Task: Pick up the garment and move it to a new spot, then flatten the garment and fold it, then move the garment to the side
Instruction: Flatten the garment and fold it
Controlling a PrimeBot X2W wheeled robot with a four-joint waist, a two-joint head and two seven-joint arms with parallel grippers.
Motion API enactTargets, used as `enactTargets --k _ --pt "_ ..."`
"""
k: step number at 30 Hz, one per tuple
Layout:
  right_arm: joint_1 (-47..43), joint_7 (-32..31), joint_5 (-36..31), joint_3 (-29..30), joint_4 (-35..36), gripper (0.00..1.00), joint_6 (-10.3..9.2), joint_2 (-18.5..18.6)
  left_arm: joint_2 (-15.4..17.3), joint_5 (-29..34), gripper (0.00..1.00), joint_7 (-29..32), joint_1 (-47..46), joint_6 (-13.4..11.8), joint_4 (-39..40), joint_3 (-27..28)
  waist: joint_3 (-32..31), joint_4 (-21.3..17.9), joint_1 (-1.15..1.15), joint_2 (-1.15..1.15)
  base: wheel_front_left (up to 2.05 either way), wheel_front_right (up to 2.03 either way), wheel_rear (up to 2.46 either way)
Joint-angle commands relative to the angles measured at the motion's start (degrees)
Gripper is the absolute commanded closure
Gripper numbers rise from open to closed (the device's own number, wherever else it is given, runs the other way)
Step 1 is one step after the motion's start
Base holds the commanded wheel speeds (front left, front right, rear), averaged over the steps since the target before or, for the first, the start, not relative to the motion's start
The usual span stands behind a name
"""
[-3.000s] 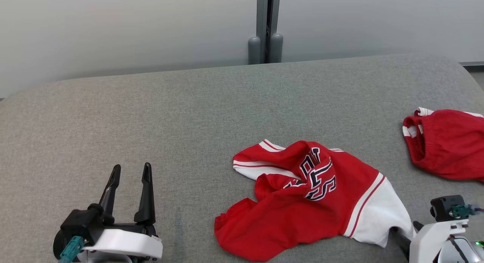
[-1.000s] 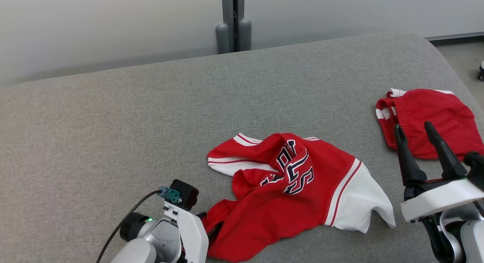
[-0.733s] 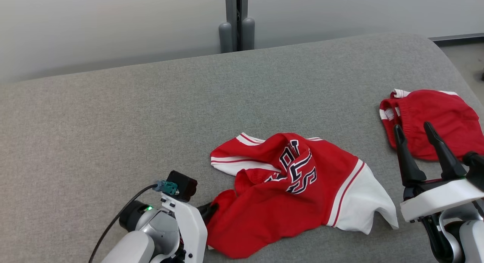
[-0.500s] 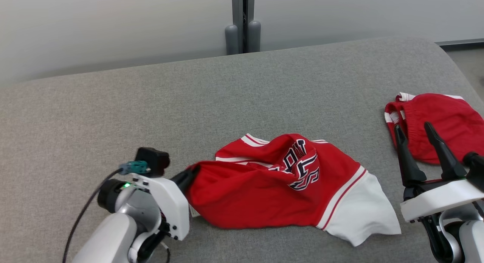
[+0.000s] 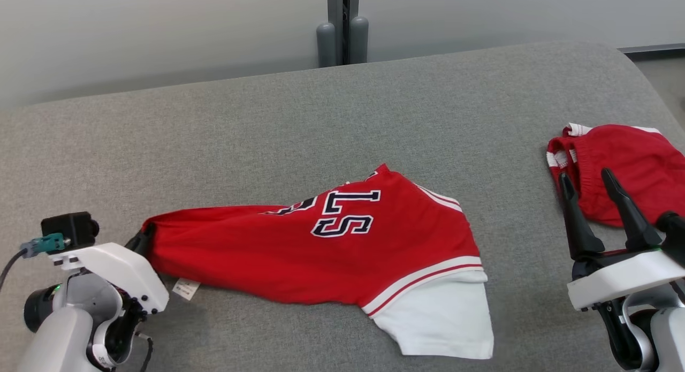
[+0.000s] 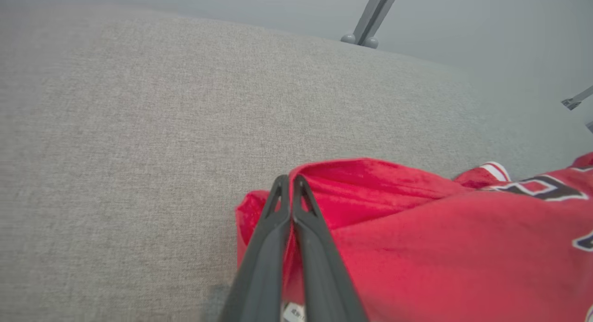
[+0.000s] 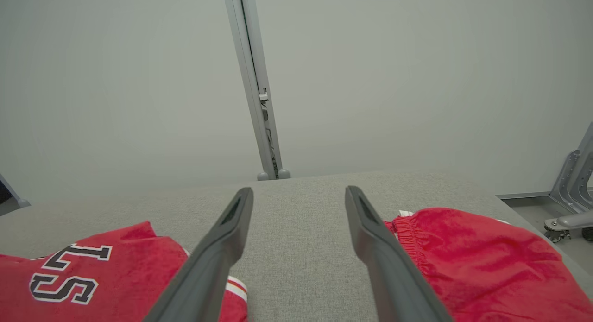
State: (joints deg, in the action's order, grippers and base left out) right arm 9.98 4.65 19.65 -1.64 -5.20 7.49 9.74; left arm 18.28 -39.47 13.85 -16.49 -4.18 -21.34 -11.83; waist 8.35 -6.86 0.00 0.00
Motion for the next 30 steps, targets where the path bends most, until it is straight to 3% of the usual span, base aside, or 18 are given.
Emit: enactTargets --k 1,2,3,4,8,12,20,26,30 --pt "0.52 0.48 0.27 0.25 -0.40 0.00 0.02 0.51 0.37 -1.11 1.00 -0.96 0.60 -0.16 -0.51 1.28 0.15 -0.06 0.00 0.00 0.00 0.00 0.00" --pt "0.59 0.58 0.28 0.33 -0.50 0.00 0.02 0.56 0.43 -1.30 1.00 -1.38 0.87 0.07 -0.95 1.60 0.19 -0.04 0.00 0.00 0.00 0.00 0.00" --pt "0.68 0.61 0.25 0.30 -0.67 0.00 0.02 0.56 0.50 -1.34 0.67 -1.78 1.01 0.41 -1.43 1.70 0.19 -0.04 0.00 0.00 0.00 0.00 0.00" --pt "0.76 0.66 0.22 0.28 -0.85 0.00 0.02 0.52 0.34 -1.46 0.00 -2.15 0.99 0.84 -1.76 1.58 0.15 -0.01 0.00 0.00 0.00 0.00 0.00" --pt "0.72 0.86 0.29 0.28 -1.67 0.00 0.02 0.52 0.37 -0.74 0.00 -6.18 1.63 2.71 -0.72 1.51 -0.44 0.40 0.00 0.00 0.00 0.00 0.00" --pt "0.17 1.09 0.25 0.46 -1.95 0.00 0.02 0.57 0.69 0.85 0.00 -10.64 3.12 2.92 1.92 1.62 -1.03 1.10 0.00 0.00 0.00 0.00 0.00" --pt "-0.59 2.42 -0.05 0.67 -1.29 0.00 0.02 0.36 1.93 5.83 0.00 -16.68 8.73 -1.15 14.59 1.69 -2.33 3.73 0.00 0.00 0.00 0.00 0.00" --pt "-0.85 5.97 -0.23 1.66 -0.66 0.00 0.02 -0.89 -0.45 8.51 0.00 -20.80 13.33 -3.56 22.56 -0.29 -3.10 4.85 0.00 0.00 0.00 0.00 0.00" --pt "-1.55 7.54 -0.52 2.30 -0.53 0.00 0.02 -1.73 -2.11 9.50 0.00 -23.75 16.31 -4.59 22.69 -1.25 -3.78 5.16 0.00 0.00 0.00 0.00 0.00"
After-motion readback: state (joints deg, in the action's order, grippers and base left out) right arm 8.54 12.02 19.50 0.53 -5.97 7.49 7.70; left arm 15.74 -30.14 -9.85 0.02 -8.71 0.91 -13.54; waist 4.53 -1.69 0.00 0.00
